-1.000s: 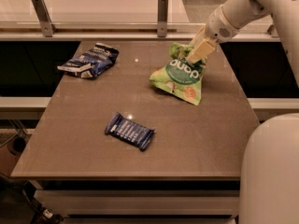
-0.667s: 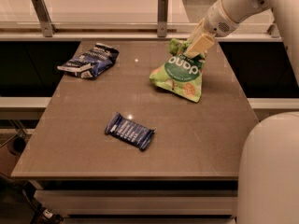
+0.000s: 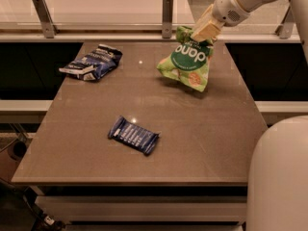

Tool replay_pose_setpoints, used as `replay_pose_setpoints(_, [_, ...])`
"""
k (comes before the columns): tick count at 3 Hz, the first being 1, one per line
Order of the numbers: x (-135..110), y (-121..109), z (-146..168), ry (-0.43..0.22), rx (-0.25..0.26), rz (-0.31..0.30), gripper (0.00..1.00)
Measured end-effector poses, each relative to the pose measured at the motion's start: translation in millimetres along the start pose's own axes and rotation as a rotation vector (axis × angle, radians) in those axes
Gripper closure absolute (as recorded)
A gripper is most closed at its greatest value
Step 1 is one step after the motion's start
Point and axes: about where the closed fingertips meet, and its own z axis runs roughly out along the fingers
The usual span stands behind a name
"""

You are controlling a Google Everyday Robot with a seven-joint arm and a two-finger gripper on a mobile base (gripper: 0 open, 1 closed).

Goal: Pick green rice chip bag

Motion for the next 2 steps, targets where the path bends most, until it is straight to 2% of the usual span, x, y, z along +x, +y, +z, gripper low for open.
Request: replay_pose_setpoints(2, [-25, -12, -29, -0.051, 0.070, -0.038, 1.00])
